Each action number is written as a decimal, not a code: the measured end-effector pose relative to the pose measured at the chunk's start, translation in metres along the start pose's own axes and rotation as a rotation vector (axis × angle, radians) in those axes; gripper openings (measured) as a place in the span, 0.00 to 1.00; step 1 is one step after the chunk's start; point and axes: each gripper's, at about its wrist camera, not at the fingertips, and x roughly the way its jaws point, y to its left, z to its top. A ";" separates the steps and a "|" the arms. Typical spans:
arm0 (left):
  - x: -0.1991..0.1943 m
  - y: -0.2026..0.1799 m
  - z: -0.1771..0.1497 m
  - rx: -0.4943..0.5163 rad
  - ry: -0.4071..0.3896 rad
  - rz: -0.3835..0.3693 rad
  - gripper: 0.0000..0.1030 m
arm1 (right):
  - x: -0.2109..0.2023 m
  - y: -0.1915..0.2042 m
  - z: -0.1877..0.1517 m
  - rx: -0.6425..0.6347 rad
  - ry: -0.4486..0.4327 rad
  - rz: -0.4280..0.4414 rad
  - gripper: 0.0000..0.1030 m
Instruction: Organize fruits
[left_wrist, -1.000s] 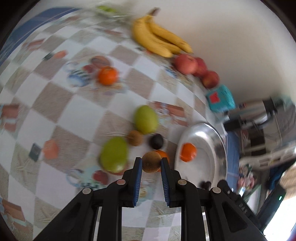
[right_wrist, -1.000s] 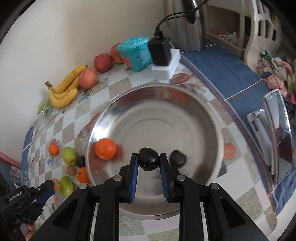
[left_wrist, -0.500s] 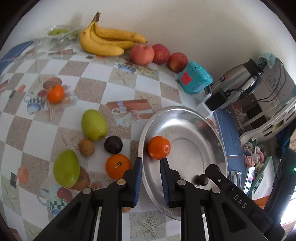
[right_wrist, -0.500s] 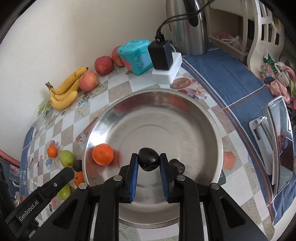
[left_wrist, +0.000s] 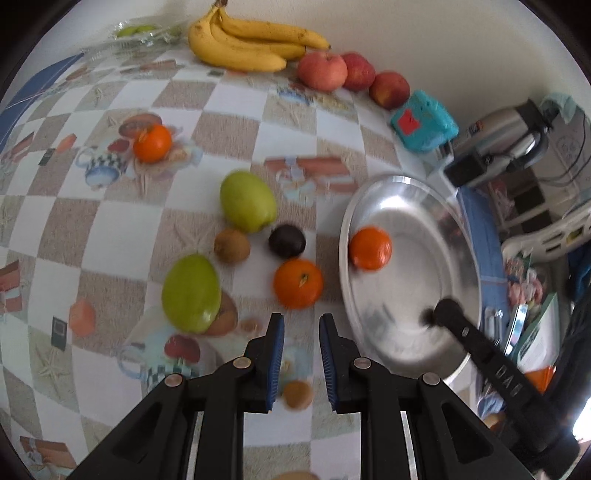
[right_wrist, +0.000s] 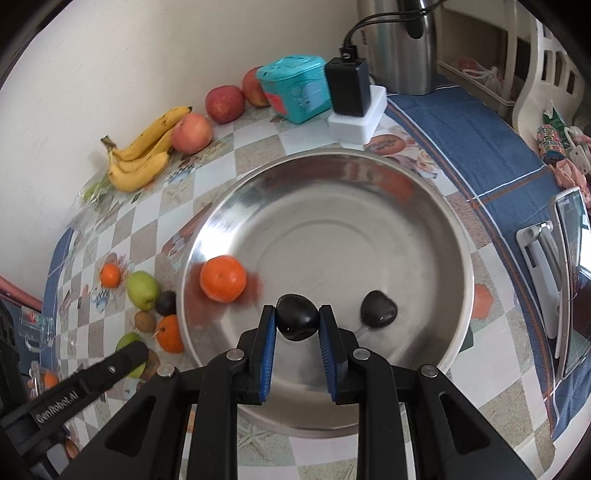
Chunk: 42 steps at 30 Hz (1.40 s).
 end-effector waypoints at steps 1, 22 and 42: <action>0.001 0.000 -0.003 0.009 0.012 0.007 0.21 | -0.001 0.001 -0.001 -0.006 0.001 0.000 0.23; 0.024 -0.004 -0.025 0.059 0.107 0.004 0.46 | -0.003 0.005 -0.004 -0.014 0.009 0.024 0.23; 0.046 -0.035 -0.014 0.163 0.103 -0.012 0.33 | -0.001 0.004 -0.004 -0.011 0.014 0.022 0.23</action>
